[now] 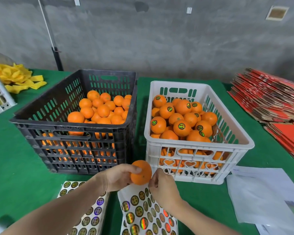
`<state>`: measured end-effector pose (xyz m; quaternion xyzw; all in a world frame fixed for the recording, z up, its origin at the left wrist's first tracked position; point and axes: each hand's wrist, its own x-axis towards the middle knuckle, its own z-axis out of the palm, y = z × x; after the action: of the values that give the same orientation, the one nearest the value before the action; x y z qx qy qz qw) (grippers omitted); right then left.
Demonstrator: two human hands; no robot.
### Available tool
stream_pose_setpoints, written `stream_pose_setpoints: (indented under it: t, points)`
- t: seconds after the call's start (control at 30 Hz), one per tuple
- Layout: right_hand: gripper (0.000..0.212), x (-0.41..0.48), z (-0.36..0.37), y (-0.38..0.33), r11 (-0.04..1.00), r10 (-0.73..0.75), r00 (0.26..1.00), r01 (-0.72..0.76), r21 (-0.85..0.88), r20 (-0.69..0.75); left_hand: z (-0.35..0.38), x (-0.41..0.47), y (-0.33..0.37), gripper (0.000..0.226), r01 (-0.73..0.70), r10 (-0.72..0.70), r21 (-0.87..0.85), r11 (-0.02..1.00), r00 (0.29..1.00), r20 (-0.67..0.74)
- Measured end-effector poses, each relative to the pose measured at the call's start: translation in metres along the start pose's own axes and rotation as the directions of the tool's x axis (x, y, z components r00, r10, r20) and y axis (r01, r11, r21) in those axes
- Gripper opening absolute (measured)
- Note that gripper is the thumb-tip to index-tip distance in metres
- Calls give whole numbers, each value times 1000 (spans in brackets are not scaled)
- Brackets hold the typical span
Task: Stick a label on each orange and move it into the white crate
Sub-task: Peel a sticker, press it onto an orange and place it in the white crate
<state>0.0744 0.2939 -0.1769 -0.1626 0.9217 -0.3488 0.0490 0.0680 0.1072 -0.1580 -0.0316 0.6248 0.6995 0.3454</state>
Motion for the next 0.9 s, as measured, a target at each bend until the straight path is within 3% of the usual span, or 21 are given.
stream_pose_setpoints:
  t: [0.07, 0.2, 0.33, 0.4, 0.5, 0.63, 0.8, 0.9]
  points:
    - [32, 1, 1, -2, 1000, 26, 1000, -25, 9, -13, 0, -3, 3, 102, 6, -8, 35, 999, 998, 61]
    - [28, 0, -1, -6, 981, 112, 993, -115, 158, 24, 3, -7, 8, 74, 16, -40, 142, 990, 985, 168]
    - [18, -5, -12, -2, 921, 180, 980, -200, 335, 90, 1, -10, 8, 69, -16, -4, 384, 923, 999, 52]
    - [19, -5, -23, -3, 879, 165, 980, -196, 435, 108, -3, -10, 3, 71, -48, 53, 420, 906, 999, -2]
    - [24, -2, -43, -12, 851, 21, 989, -94, 516, 147, -4, -9, -3, 77, -105, 112, 232, 967, 994, -16]
    - [22, 7, -60, -26, 895, -151, 959, 29, 445, 240, -2, -14, 4, 84, -118, 121, -45, 992, 991, 64]
    - [22, 13, -75, -35, 919, -232, 934, 119, 375, 272, 4, -23, 19, 106, -140, 136, -90, 986, 990, -46]
    - [23, 15, -80, -42, 929, -284, 924, 200, 312, 255, 10, -27, 25, 102, -172, 167, -97, 980, 984, -58]
